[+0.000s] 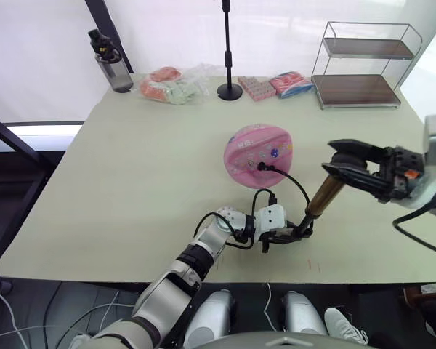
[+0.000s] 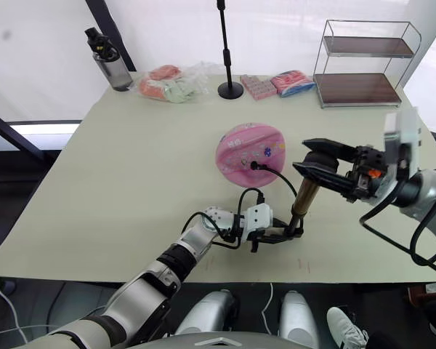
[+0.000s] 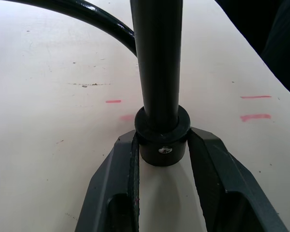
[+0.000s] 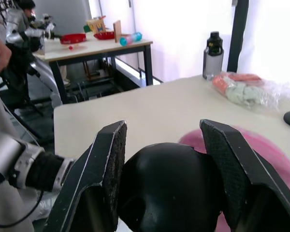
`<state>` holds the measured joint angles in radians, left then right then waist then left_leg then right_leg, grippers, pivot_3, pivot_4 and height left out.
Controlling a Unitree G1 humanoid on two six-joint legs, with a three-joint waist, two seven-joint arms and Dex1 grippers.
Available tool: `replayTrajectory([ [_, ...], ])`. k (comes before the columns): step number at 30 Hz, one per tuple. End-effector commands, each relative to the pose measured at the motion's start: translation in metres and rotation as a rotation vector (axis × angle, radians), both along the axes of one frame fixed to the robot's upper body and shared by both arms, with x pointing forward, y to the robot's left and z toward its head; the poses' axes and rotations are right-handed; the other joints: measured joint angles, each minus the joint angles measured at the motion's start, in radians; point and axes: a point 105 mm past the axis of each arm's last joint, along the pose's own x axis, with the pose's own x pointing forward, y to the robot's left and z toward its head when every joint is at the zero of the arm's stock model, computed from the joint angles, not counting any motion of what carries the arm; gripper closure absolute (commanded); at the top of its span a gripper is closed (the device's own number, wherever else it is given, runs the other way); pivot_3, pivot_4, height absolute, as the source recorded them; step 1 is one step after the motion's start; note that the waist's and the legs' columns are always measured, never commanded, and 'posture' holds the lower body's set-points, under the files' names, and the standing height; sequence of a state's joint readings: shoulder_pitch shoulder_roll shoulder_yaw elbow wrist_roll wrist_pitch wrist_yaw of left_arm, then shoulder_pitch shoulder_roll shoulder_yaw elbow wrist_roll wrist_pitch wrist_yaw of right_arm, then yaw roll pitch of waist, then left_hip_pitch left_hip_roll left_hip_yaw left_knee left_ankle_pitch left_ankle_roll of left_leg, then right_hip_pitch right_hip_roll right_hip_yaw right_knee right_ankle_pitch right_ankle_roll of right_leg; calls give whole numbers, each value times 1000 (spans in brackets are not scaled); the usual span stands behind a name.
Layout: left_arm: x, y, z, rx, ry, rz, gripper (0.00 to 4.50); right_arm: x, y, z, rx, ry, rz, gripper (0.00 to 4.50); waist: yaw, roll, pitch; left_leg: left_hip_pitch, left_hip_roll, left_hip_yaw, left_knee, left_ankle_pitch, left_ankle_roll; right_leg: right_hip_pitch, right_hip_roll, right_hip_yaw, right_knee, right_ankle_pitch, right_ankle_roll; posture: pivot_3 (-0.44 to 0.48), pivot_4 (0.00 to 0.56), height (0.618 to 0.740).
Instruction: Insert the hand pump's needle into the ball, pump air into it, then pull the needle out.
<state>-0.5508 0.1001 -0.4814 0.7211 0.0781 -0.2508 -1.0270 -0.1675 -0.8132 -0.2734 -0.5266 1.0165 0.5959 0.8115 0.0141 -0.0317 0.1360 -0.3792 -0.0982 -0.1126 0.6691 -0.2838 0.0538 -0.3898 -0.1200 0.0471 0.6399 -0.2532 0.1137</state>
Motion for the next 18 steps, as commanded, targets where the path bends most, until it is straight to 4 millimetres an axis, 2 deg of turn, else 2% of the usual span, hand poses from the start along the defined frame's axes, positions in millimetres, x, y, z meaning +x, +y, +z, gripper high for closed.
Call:
replayTrajectory([
  [1,-12,20,-37,154,88,11,3422,7,-1,-41,-76,93,-40,2480,0,-1,-1,0,0,0,0,0,0,0,0,0,0,0,0,0,150,736],
  [5,-11,21,-37,153,88,14,3422,11,4,-67,-72,117,-67,2480,0,0,-2,0,0,-2,0,0,0,0,1,-2,0,0,0,0,150,736],
  [10,-10,21,-36,151,87,20,3422,17,0,-109,-114,150,-135,2480,-1,-1,-4,0,0,-4,0,0,0,0,1,-3,1,0,0,0,150,736],
  [15,-11,22,-37,151,87,23,3422,15,3,-123,-122,166,-132,2480,-3,1,-5,3,0,-6,0,0,-1,4,1,-5,1,0,-1,0,150,736],
  [18,-10,21,-36,151,86,24,3422,18,2,-114,-97,134,-144,2480,-3,1,-5,5,0,-11,0,0,-1,7,3,-8,1,0,-1,0,150,736],
])
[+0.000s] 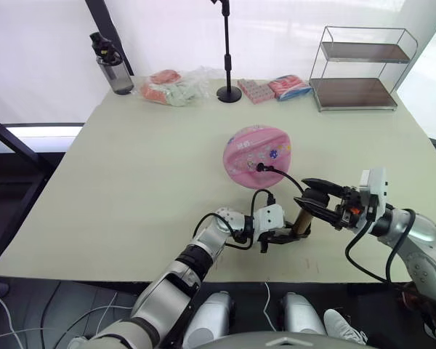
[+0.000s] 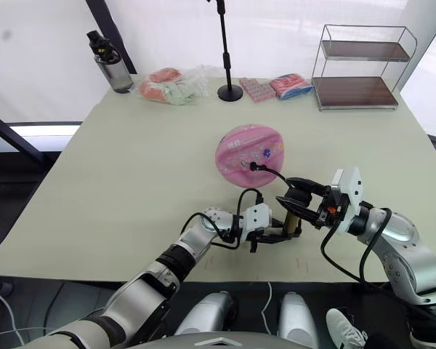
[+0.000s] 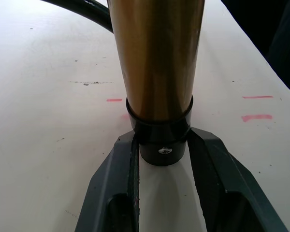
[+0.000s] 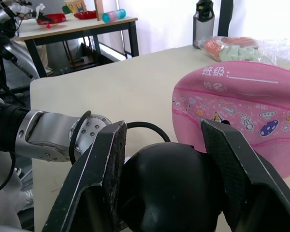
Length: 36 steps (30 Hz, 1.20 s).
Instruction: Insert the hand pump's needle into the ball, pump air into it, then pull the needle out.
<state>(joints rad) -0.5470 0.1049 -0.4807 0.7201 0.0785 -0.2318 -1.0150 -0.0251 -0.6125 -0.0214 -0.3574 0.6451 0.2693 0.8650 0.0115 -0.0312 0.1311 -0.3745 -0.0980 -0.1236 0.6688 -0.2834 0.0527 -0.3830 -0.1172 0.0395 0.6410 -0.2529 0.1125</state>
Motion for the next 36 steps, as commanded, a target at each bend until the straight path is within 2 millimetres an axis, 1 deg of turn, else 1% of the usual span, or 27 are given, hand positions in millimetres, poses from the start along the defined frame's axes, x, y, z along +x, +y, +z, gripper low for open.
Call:
replayTrajectory([
  [1,-11,18,-33,139,75,1,3422,7,-13,-20,-53,80,-76,2480,0,0,0,0,0,-1,0,0,0,1,0,-1,0,0,0,0,150,736],
  [5,-12,19,-34,140,77,-1,3422,9,-17,21,0,0,-65,2480,0,3,2,0,0,-5,0,2,-3,1,1,-2,0,1,-2,0,150,736],
  [6,-12,19,-34,141,77,-1,3422,8,-18,29,9,-13,-57,2480,1,6,4,0,0,-5,0,2,-3,1,1,-2,0,1,-2,0,150,736],
  [12,-12,19,-35,143,77,-3,3422,-5,-22,83,51,-72,7,2480,4,13,10,-7,-2,-9,0,3,-5,-4,0,-6,0,2,-3,0,150,736],
  [15,-12,19,-35,142,78,-4,3422,-10,-26,110,63,-110,21,2480,4,13,11,-9,-2,-10,0,3,-5,-6,0,-7,-1,2,-3,0,150,736],
  [20,-13,18,-35,143,78,-8,3422,-20,-30,146,79,-158,47,2480,4,13,13,-11,-2,-11,0,3,-5,-6,-1,-9,-2,2,-3,0,150,736],
  [26,-13,18,-35,143,76,-11,3422,-27,-33,178,105,-206,64,2480,4,13,13,-12,-2,-11,0,3,-5,-7,-2,-9,-2,2,-3,0,150,736],
  [28,-13,18,-35,143,76,-12,3422,-27,-33,180,98,-202,63,2480,4,13,13,-14,-2,-11,0,3,-5,-9,-2,-9,-2,2,-3,0,150,736],
  [29,-13,18,-35,142,77,-12,3422,-27,-33,177,90,-193,63,2480,4,13,13,-18,-3,-11,1,4,-5,-12,-3,-10,-1,2,-3,0,150,736],
  [31,-13,17,-35,141,76,-13,3422,-25,-33,170,88,-156,61,2480,4,13,13,-19,-3,-11,1,4,-6,-14,-3,-11,-1,3,-4,0,150,736],
  [33,-13,17,-35,141,75,-12,3422,-22,-32,157,65,-112,55,2480,5,13,13,-20,-3,-12,1,4,-6,-14,-3,-11,-1,3,-4,0,150,736],
  [36,-13,17,-35,140,75,-10,3422,-18,-29,132,18,-56,43,2480,5,13,13,-20,-3,-12,1,4,-6,-13,-3,-11,-1,3,-4,0,150,736],
])
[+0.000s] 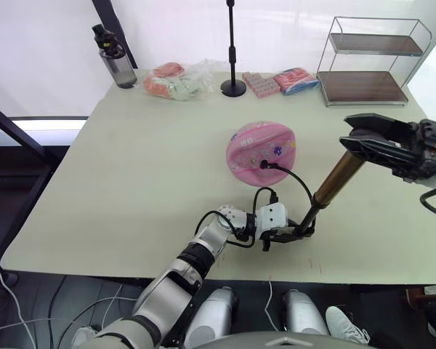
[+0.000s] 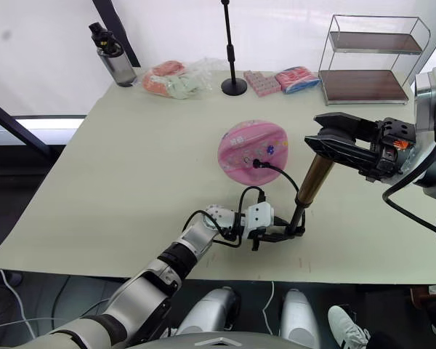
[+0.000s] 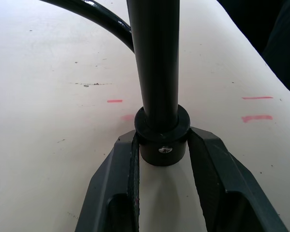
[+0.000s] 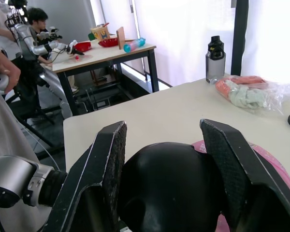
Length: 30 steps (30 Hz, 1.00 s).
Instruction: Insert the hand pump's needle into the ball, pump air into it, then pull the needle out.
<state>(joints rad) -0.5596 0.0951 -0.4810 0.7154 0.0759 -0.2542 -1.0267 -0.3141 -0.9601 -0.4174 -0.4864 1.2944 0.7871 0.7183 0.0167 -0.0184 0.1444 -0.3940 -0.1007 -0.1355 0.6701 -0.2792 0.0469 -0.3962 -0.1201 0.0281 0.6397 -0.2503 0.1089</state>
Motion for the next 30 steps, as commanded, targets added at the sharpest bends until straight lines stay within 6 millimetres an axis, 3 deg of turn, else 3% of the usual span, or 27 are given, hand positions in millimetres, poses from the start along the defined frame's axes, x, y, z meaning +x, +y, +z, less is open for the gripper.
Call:
replayTrajectory([
  [1,-13,23,-43,162,99,21,3422,1,-1,-17,-47,-10,-36,2480,0,0,0,1,0,-1,0,0,0,0,0,0,0,0,0,0,150,736],
  [10,-12,22,-42,157,94,22,3422,12,1,-90,-149,74,-84,2480,-1,-3,-3,7,0,-1,0,0,0,6,1,-1,1,0,0,0,150,736],
  [13,-12,22,-41,155,95,22,3422,16,-2,-124,-205,84,-118,2480,-2,-3,-3,13,0,-1,0,0,0,12,2,-1,0,0,0,0,150,736],
  [19,-12,23,-41,150,102,29,3422,20,-4,-158,-230,78,-160,2480,-3,-5,-5,16,1,-3,0,1,-1,14,3,-2,0,0,0,0,150,736],
  [24,-11,23,-40,146,97,32,3422,19,0,-168,-208,82,-153,2480,-3,-6,-7,16,1,-3,0,1,-1,15,4,-2,1,0,0,0,150,736],
  [30,-11,23,-40,142,98,33,3422,21,1,-135,-148,-1,-140,2480,-3,-6,-7,16,1,-5,0,1,-2,15,4,-2,1,0,0,0,150,736],
])
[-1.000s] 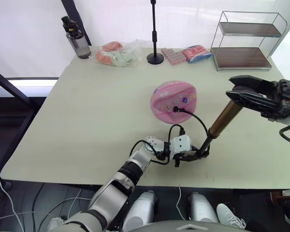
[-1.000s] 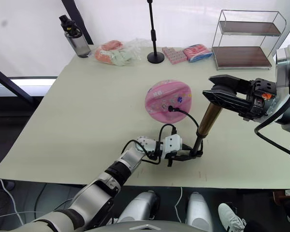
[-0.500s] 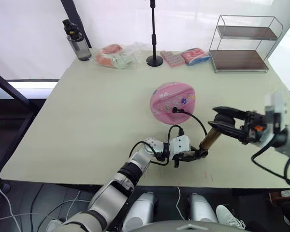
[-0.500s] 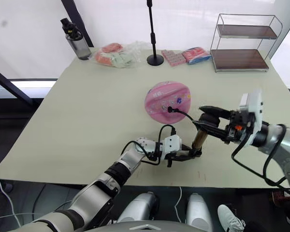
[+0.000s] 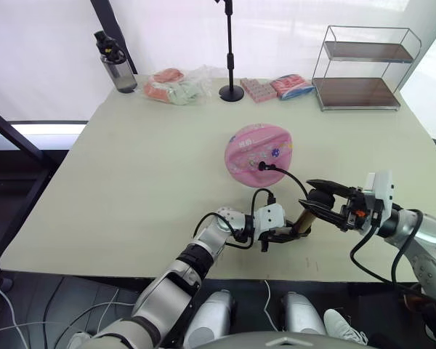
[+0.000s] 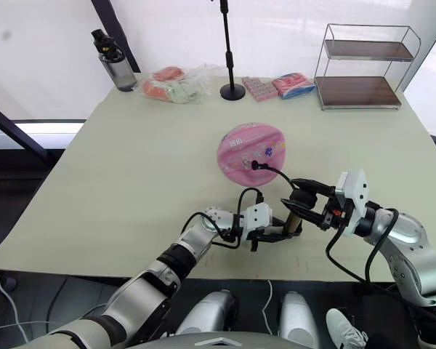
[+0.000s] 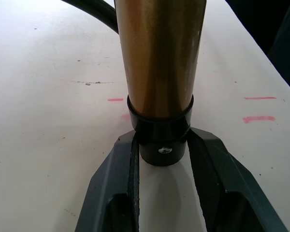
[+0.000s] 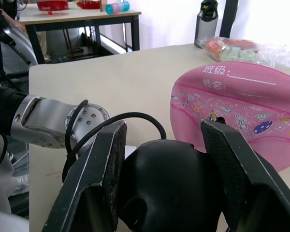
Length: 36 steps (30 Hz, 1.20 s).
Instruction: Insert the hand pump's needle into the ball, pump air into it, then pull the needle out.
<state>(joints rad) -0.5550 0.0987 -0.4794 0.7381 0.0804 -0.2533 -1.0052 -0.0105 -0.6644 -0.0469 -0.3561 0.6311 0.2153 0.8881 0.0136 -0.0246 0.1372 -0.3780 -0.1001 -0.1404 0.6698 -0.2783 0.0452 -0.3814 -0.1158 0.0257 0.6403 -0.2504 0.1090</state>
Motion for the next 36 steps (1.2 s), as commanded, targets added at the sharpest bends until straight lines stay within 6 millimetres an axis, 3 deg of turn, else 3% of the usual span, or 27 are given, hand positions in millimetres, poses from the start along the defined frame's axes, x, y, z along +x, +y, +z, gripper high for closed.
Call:
replayTrajectory([
  [1,-12,19,-34,126,89,2,3422,7,-16,8,-31,11,-60,2480,0,1,0,0,0,0,0,0,0,0,0,0,0,0,0,0,150,736],
  [7,-13,19,-34,122,101,3,3422,4,-22,60,-25,-69,-13,2480,2,6,6,-3,-1,-1,0,0,0,-1,-1,0,0,0,0,0,150,736],
  [25,-15,16,-33,111,106,-10,3422,-14,-37,171,29,-148,64,2480,3,8,11,-9,-2,-2,0,0,0,-5,-3,-2,-3,0,-1,0,150,736],
  [30,-15,15,-33,114,100,-16,3422,-12,-37,167,23,-120,55,2480,2,8,11,-16,-2,-3,0,0,0,-13,-3,-3,-2,1,-1,0,150,736],
  [36,-18,14,-35,119,100,-24,3422,-5,-26,96,-16,33,38,2480,4,4,7,-17,-2,-3,0,3,-4,-14,-3,-4,-2,1,-1,0,150,736],
])
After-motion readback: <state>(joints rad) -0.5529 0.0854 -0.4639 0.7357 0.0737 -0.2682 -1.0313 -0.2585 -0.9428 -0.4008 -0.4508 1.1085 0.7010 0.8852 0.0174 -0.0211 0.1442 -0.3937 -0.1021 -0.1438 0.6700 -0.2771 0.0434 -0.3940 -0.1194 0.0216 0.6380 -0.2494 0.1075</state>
